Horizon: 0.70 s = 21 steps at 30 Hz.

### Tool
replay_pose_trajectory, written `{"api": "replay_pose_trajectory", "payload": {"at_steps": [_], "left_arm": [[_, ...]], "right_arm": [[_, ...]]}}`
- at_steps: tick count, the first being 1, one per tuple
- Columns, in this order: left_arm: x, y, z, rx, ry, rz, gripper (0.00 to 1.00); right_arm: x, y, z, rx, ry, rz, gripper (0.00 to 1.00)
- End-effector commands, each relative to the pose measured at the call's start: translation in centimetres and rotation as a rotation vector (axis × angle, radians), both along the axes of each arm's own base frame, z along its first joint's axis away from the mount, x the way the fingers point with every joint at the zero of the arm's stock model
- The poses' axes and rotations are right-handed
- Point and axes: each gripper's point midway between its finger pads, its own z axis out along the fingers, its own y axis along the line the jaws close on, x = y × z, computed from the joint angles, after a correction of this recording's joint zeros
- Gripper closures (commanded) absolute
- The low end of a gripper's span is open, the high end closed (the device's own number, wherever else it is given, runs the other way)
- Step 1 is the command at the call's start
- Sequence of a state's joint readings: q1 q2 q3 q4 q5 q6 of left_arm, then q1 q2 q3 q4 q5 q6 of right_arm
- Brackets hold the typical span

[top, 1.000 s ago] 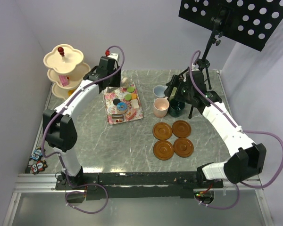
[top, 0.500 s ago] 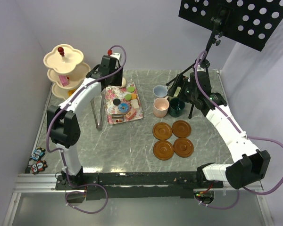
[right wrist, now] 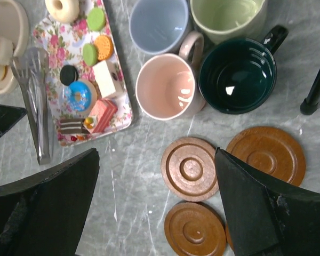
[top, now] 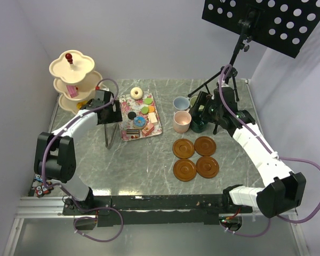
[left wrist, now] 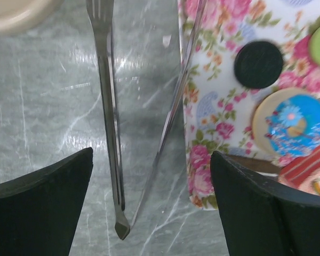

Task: Serve the afternoon tea
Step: Pick up the clamp from the center of the board.

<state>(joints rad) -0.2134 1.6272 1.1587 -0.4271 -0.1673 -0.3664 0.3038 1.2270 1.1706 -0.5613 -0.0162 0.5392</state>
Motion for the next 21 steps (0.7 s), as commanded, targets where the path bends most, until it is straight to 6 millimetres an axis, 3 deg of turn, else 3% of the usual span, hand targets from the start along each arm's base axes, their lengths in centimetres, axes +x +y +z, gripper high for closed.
{"api": "replay_pose_trajectory", "payload": {"at_steps": [1,7,11,17,21], "left_arm": [[-0.5,0.3,-0.9,0.031,0.01,0.014,0.01],[-0.5,1.6,-3.0,0.061,0.049,0.029,0.01],[0.0,3.0,-3.4,0.048,0.049,0.082,0.07],[-0.4,2.6,-5.5,0.024,0.1,0.05,0.21],[-0.6,2.3,-6.5,0.017,0.123,0.023,0.2]], "right_arm": [[-0.2,0.2,1.2,0.041,-0.033,0.002,0.05],[-0.8,-0.1,1.1,0.046,-0.037,-0.012,0.05],[-1.3,-0.4,1.1,0.048,-0.041,-0.026,0.05],[-1.8,-0.8,1.1,0.049,-0.046,-0.04,0.05],[-1.8,-0.8,1.0,0.054,-0.045,-0.044,0.05]]}}
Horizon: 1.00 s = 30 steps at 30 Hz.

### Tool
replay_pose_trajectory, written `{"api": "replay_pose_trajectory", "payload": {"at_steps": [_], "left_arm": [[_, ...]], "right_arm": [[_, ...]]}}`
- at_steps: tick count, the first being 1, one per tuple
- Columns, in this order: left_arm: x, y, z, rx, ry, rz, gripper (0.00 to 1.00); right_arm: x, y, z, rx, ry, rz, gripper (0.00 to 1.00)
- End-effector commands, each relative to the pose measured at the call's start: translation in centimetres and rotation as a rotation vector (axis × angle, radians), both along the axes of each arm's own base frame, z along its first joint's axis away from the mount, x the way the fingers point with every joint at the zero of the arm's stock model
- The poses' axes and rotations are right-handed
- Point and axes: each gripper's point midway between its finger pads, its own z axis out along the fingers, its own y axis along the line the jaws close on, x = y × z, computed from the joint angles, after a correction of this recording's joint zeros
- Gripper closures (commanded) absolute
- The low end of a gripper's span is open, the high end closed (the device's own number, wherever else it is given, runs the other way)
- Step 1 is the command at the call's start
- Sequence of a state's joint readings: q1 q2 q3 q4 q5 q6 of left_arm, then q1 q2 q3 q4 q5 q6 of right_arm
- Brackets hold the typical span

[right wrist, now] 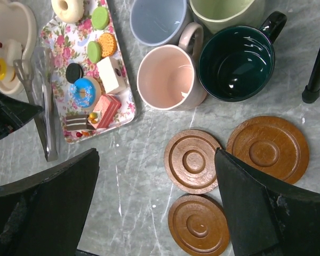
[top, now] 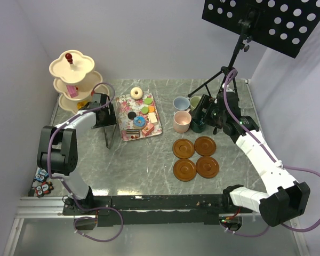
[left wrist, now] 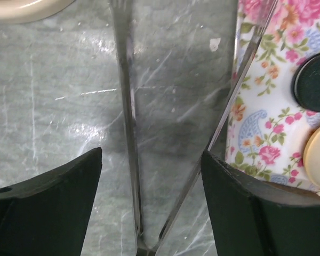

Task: Serve the afternoon tea
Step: Pick up the clamp from the center of the board.

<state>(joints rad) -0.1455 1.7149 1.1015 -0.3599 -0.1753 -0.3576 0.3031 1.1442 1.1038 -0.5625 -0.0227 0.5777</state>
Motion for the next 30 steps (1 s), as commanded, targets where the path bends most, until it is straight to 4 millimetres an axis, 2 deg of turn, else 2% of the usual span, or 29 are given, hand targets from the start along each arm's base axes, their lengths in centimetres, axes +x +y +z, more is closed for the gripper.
{"api": "replay_pose_trajectory", "payload": {"at_steps": [1,5,10,15,18,25,27,30], "left_arm": [[-0.5,-0.7,-1.9,-0.014,0.047,-0.047,0.2],[-0.8,-0.8,-1.5,-0.025,0.027,-0.04,0.16],[-0.6,-1.7,0.7,-0.092,-0.064,-0.042,0.05],[-1.1,-1.4,0.8,-0.093,-0.086,-0.012,0.03],[-1.3,-1.1,0.9,-0.083,-0.105,-0.002,0.03],[-0.8,-1.7,3.6,-0.116,-0.186,-0.032,0.04],[-0.9,-1.7,3.5,-0.118,-0.172,-0.023,0.06],[-1.2,-1.8,2.7,-0.131,-0.133,-0.007,0.16]], "right_arm": [[-0.1,-0.4,1.1,0.02,-0.039,-0.027,0.05],[-0.3,-0.4,1.1,0.026,-0.04,-0.025,0.05],[-0.4,-0.3,0.9,0.032,-0.037,-0.022,0.05],[-0.9,-0.3,0.7,0.039,-0.033,-0.02,0.05],[-1.2,-0.5,0.5,0.036,-0.029,-0.025,0.05],[-1.5,-0.7,0.2,0.032,-0.024,-0.032,0.05],[-1.5,-0.6,0.2,0.035,-0.023,-0.031,0.05],[-1.3,-0.5,0.1,0.037,-0.019,-0.028,0.05]]}}
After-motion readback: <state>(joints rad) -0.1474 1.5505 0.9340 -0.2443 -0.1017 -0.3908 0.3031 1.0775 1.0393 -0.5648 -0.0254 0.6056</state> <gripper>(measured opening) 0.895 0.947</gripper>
